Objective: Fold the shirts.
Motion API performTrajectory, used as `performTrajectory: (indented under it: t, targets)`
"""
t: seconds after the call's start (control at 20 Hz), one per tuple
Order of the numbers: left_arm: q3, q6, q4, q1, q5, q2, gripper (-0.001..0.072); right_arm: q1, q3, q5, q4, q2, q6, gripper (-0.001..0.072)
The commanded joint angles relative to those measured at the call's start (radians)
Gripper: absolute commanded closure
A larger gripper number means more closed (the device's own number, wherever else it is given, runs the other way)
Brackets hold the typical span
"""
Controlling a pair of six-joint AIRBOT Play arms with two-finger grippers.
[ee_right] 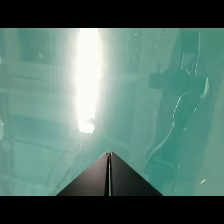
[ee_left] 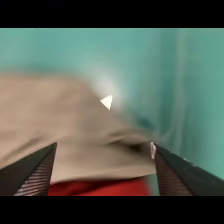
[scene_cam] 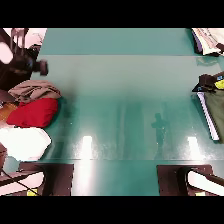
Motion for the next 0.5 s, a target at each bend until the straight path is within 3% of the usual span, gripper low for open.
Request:
performTrajectory:
  t: [0.0,0.25,0.45]
  targets:
    - [-0.204,-0.023,0.037,0.136,0.122,0.0,-0.0008,0.001,0.0,-0.01,0.005,0.0,0.012,0.0693]
    - [-0.315,-0.022,0.013,0.146,0.343,-0.011,-0.0007,0.001,0.0,-0.009,0.005,0.0,0.013,0.0693]
    - [-0.315,-0.022,-0.006,0.146,0.357,-0.074,-0.0006,0.001,0.0,-0.009,0.005,0.0,0.037,0.0692]
